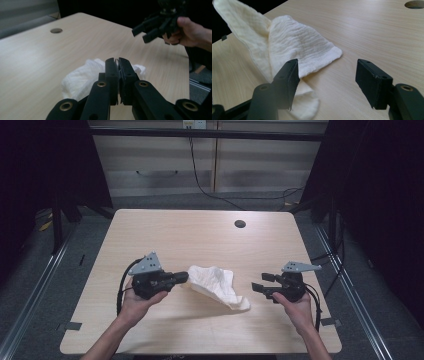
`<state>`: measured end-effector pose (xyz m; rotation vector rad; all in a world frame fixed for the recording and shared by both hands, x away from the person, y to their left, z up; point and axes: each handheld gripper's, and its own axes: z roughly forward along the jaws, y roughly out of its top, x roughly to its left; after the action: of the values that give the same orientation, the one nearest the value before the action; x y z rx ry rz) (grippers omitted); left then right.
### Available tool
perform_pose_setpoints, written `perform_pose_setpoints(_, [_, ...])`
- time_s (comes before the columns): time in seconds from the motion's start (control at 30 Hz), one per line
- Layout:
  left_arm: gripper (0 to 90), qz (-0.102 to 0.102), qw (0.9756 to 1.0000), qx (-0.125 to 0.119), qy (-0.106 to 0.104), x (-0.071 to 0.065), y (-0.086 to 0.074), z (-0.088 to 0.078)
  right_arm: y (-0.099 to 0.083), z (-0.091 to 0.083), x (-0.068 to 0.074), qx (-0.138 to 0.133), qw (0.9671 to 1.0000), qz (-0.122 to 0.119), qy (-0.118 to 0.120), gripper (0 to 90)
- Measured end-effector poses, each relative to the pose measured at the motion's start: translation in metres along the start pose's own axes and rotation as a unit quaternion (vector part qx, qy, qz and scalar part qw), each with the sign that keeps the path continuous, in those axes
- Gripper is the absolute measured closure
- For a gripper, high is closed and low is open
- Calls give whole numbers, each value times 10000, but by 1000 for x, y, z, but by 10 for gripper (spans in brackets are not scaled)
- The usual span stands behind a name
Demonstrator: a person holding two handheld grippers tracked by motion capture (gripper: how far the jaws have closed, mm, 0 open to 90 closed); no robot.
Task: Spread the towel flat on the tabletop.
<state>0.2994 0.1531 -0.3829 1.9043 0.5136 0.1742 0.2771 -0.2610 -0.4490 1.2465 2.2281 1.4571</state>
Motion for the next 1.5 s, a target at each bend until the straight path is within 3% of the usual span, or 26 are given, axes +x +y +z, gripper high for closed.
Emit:
perform_pose_setpoints(0.23, [871, 139, 9993, -305, 164, 3, 45, -12, 0, 0, 0, -40, 10000, 27, 36, 346])
perform_pose_setpoints(0.53, [873, 333, 9963, -711, 339, -3, 108, -38, 1, 2, 2, -6, 10000, -12, 76, 344])
perform_pose_setpoints(0.7, [873, 358, 9954, -812, 350, -6, 121, -40, 1, 5, 5, 53, 9999, -46, 114, 344])
perform_pose_setpoints(0.87, [872, -3, 9986, -496, 187, 11, 92, -10, 0, 10, 8, 122, 9997, -118, 167, 350])
perform_pose_setpoints(1.1, [870, -390, 9991, -72, 144, 31, 48, 32, -1, 18, 16, 291, 9990, -218, 252, 364])
perform_pose_setpoints(1.2, [870, -720, 9972, 91, 174, 45, 20, 43, -2, 23, 20, 372, 9986, -274, 276, 361])
perform_pose_setpoints(1.33, [870, -966, 9941, 361, 349, 62, -12, 50, -5, 31, 26, 452, 9979, -330, 321, 375])
perform_pose_setpoints(1.5, [869, -1185, 9902, 529, 509, 81, -43, 48, -2, 49, 46, 479, 9958, -480, 607, 458])
